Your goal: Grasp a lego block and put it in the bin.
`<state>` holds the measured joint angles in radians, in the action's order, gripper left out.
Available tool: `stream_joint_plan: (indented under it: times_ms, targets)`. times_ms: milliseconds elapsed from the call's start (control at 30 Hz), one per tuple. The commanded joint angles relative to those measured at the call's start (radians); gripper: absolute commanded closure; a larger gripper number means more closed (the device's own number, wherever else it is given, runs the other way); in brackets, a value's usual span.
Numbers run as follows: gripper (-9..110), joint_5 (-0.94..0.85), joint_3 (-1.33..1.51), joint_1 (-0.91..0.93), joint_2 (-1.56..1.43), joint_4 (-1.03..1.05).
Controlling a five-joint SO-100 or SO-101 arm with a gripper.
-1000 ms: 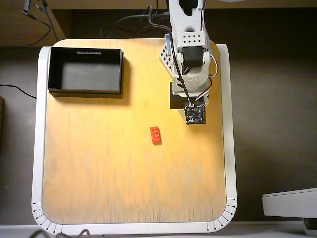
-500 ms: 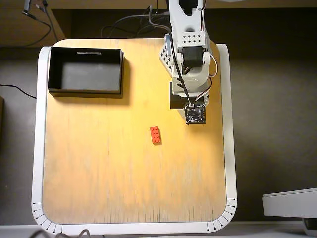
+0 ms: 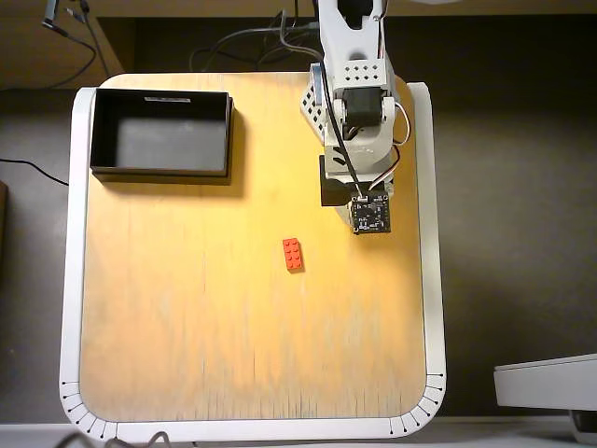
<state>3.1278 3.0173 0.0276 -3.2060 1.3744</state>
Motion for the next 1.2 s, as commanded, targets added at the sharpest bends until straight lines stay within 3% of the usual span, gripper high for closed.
stream_joint_plan:
  times_ms: [0,233,567,900,1167]
  targets:
    - [101,0.012,0.156,-0.003,-0.087,0.012]
    - [101,0.055,0.092,0.011,0.049,-0.081]
    - [101,0.031,-0.462,0.083,0.499,-0.083]
    - [101,0.261,-0.801,0.296,0.755,-0.083]
    - [96,0.466,-0.864,0.463,0.893,-0.086]
